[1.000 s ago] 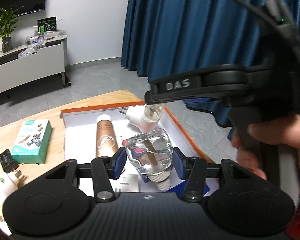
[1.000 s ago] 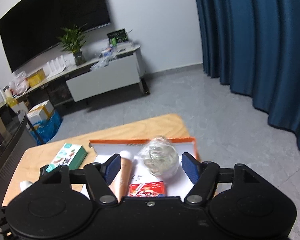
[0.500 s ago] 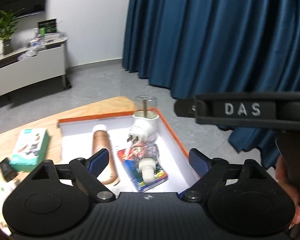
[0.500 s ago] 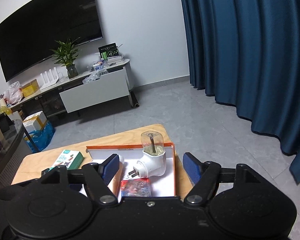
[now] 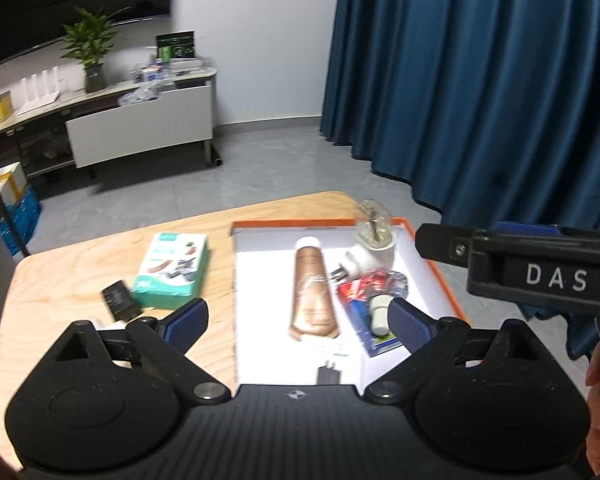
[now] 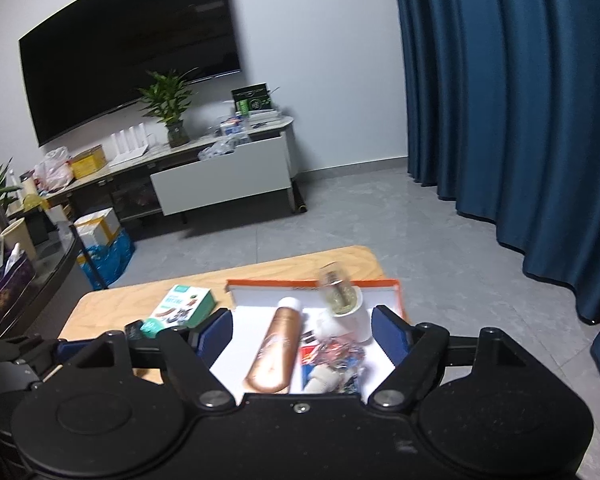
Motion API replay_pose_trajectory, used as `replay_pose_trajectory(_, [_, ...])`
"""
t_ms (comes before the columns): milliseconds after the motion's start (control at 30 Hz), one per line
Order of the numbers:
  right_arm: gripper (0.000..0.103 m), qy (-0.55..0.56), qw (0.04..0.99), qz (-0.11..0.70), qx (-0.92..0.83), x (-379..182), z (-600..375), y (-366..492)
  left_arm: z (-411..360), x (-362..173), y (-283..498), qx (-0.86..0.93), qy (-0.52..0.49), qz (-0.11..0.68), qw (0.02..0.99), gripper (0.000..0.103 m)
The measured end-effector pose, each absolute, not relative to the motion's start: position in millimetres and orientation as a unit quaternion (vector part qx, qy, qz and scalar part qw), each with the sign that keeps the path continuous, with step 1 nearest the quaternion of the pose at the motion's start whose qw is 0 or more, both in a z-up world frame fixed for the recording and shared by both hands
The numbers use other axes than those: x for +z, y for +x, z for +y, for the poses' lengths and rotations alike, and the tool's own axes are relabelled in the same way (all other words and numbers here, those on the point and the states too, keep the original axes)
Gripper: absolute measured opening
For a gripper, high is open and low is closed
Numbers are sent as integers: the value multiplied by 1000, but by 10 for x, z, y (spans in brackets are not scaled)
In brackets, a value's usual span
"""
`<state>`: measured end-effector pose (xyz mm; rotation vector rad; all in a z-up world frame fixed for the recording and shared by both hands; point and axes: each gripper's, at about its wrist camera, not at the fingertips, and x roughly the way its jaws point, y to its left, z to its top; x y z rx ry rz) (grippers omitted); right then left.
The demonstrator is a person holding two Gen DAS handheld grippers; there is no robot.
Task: Organize rigid objects
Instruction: 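Withdraw both grippers from the tray toward the white cube charger and heater, then grasp the white cube charger with the left gripper while the right grasps the white plug-in heater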
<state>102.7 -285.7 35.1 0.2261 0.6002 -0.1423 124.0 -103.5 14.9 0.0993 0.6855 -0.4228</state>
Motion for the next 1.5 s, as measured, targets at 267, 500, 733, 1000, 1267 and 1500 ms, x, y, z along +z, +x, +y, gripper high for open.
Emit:
replay_pose_trajectory(267, [94,94,947,303,-45,354,-2559,1065,-774,188,1181,-187,34,329,925,99])
replay_pose_trajectory(500, [96,84,944,319,-6,237,-2246,1125,-512,105,1093,-180,32,329,926,99])
replay_pose_trajectory(733, [96,81,938,336,25,56,-2003,1119,-70,-72,991,-141,16,332,932,99])
replay_pose_trajectory(1000, [96,80,933,349,37,-74,-1941,1086,304,-368,981,-116,9,361,925,99])
replay_pose_trajectory(1267, [96,86,930,355,37,-135,-1938,1115,318,-576,1098,-98,10,375,922,99])
replay_pose_trajectory(1500, [96,83,928,360,44,-169,-1891,1192,235,-796,1278,-95,14,387,917,79])
